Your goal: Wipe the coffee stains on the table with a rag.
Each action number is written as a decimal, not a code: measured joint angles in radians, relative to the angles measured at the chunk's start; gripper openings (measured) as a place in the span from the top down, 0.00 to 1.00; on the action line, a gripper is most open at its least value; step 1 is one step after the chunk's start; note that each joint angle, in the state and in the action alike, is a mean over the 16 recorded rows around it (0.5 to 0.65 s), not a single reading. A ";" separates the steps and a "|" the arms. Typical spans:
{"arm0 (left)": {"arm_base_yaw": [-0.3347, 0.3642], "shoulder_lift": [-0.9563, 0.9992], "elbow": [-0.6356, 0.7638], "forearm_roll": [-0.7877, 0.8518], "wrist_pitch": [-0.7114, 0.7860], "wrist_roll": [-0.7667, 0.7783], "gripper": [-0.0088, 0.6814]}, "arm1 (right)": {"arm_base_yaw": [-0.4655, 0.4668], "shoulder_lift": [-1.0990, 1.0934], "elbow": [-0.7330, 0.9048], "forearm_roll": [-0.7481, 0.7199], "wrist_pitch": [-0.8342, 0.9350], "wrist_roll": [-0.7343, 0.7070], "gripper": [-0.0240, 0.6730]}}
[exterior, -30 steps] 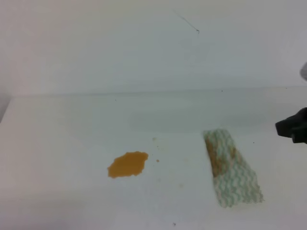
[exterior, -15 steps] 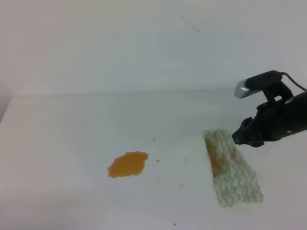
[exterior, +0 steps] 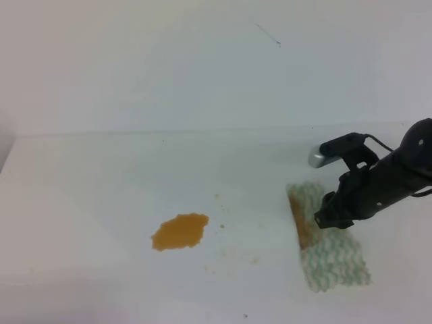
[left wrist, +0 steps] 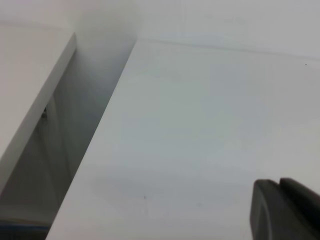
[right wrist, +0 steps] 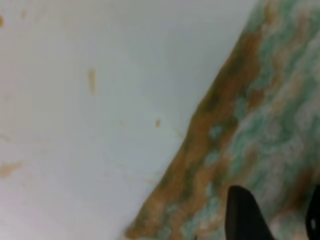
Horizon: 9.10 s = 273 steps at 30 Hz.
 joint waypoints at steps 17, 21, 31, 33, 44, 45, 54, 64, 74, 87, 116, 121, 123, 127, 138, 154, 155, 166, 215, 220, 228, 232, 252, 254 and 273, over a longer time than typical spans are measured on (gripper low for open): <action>0.000 0.000 0.000 0.000 0.000 0.000 0.99 | 0.007 0.021 -0.020 -0.018 -0.017 -0.017 0.80; 0.000 0.000 0.000 0.000 0.000 0.000 0.99 | 0.007 0.014 -0.031 -0.012 -0.023 -0.017 0.71; 0.000 0.000 0.002 0.000 0.000 0.000 0.99 | 0.008 0.029 -0.053 0.020 -0.068 -0.017 0.50; 0.000 0.000 -0.002 0.000 0.000 0.000 0.99 | 0.008 0.038 -0.053 0.026 -0.078 -0.017 0.49; 0.000 0.000 -0.012 0.001 0.001 0.000 0.99 | 0.017 0.094 -0.058 0.032 -0.089 -0.028 0.55; 0.000 0.000 -0.012 0.001 0.001 0.000 0.99 | 0.019 0.096 -0.059 0.032 -0.088 -0.031 0.57; 0.000 0.000 -0.012 0.002 0.007 0.000 0.99 | 0.057 0.107 -0.072 0.034 -0.073 -0.057 0.82; 0.000 0.000 -0.014 0.002 0.010 0.000 0.99 | 0.165 0.108 -0.165 0.041 -0.042 -0.081 0.93; 0.000 -0.001 -0.012 0.002 0.011 0.000 0.99 | 0.282 0.163 -0.320 0.075 -0.030 -0.101 0.93; 0.000 -0.002 -0.012 0.001 0.015 0.000 0.99 | 0.321 0.325 -0.519 0.139 0.105 -0.061 0.93; 0.000 0.000 -0.014 0.001 0.015 0.000 0.99 | 0.444 0.400 -0.768 0.222 0.210 -0.042 0.93; 0.000 0.000 -0.014 0.000 0.016 0.000 0.99 | 0.455 0.438 -0.768 0.163 0.181 -0.032 0.93; 0.000 0.000 -0.014 0.000 0.016 0.000 0.99 | 0.454 0.452 -0.768 0.136 0.163 -0.025 0.93; 0.000 0.000 -0.014 0.000 0.016 0.000 0.99 | 0.445 0.470 -0.768 0.071 0.130 0.002 0.93; 0.000 0.000 -0.014 0.000 0.016 0.000 0.99 | 0.377 0.469 -0.768 -0.077 0.134 0.116 0.93; 0.000 0.000 -0.014 0.000 0.016 0.000 0.99 | 0.428 0.464 -0.768 0.008 0.210 0.069 0.94; 0.000 0.000 -0.014 0.000 0.016 0.000 0.99 | 0.439 0.464 -0.768 0.015 0.209 0.062 0.94; 0.000 0.000 -0.014 0.000 0.016 0.000 0.99 | 0.417 0.465 -0.768 -0.021 0.211 0.099 0.94; 0.000 -0.001 -0.012 0.000 0.015 0.000 0.99 | 0.099 -0.205 0.008 0.018 -0.105 0.032 0.95; 0.000 -0.001 -0.012 0.000 0.015 0.000 0.99 | 0.098 -0.167 0.057 0.044 -0.157 0.027 0.95; 0.000 -0.005 -0.007 0.000 0.013 0.000 0.99 | 0.098 -0.118 0.070 0.085 -0.193 0.027 0.89; 0.000 -0.003 -0.009 0.000 0.014 0.000 0.99 | 0.098 -0.121 0.069 0.106 -0.208 0.027 0.74; 0.000 0.000 -0.014 0.000 0.016 0.000 0.99 | 0.098 -0.503 0.067 -0.014 -0.146 0.047 0.63; 0.000 0.000 -0.014 0.000 0.016 0.000 0.99 | 0.098 -0.577 0.071 -0.064 -0.116 0.067 0.72; 0.000 0.000 -0.014 0.000 0.016 0.000 0.99 | 0.097 -1.310 0.427 -0.711 -0.134 0.550 0.96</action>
